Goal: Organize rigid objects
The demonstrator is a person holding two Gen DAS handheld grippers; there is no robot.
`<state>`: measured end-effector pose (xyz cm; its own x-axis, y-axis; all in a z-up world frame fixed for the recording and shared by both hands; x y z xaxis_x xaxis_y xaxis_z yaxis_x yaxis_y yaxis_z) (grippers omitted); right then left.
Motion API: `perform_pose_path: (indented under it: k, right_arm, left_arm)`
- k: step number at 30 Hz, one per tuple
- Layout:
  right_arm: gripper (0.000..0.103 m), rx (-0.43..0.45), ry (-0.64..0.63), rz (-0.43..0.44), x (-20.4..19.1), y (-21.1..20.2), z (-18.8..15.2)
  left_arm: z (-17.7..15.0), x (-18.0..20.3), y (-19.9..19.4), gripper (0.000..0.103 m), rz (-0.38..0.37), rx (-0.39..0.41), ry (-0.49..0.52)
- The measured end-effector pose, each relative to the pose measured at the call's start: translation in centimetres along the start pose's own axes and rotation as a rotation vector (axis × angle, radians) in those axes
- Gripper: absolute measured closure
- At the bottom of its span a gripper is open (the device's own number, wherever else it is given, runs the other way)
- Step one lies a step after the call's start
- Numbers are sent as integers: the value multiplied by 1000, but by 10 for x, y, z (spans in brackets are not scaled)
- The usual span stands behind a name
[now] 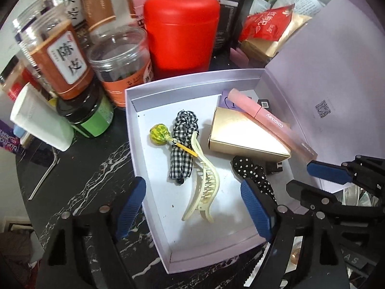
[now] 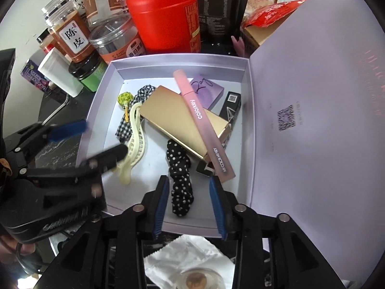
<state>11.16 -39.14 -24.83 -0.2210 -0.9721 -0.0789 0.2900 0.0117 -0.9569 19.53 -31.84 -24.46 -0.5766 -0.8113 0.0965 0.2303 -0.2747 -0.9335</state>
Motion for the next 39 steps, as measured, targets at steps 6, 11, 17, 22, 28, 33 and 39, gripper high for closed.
perform_pose_path:
  k: [6,11,17,22,28,33,39]
  right_arm:
    - [54,27,-21,-8,-5,-18,4]
    - [42,54,-47,-8,-16,-34,6]
    - [28,87,-71,-8,-32,-52,7]
    - [23,103,-91,-3,-45,-65,2]
    - [20,111,-98,10,-58,-77,-8]
    - [20,114,-115,19,-69,-85,-18]
    - [20,136,-132,17,-79,-100,-28]
  left_arm:
    - [-6,-11,-28,22,14,28,-19]
    - [-4,-23,-51,22,47,61,-46]
    - [-10,-43,-81,19,86,88,-87]
    - [-18,-57,-101,0,116,113,-117]
    - [-28,-69,-127,0,130,140,-149]
    - [-38,-74,-147,0,142,158,-179]
    - [-52,-79,-167,0,173,176,-190]
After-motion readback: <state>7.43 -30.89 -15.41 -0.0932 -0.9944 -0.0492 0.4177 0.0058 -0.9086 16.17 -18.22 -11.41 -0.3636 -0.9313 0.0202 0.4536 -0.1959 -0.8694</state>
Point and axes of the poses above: each gripper's, at about its wrist camera, not at the fingertips, and y roughly the way its jaws point, x to its right, z to its top, the point moved 10 cm from there along y, roughly the way its jaws point, and after that the axes turned 5 degrees about -y, right-handed, at the moved point
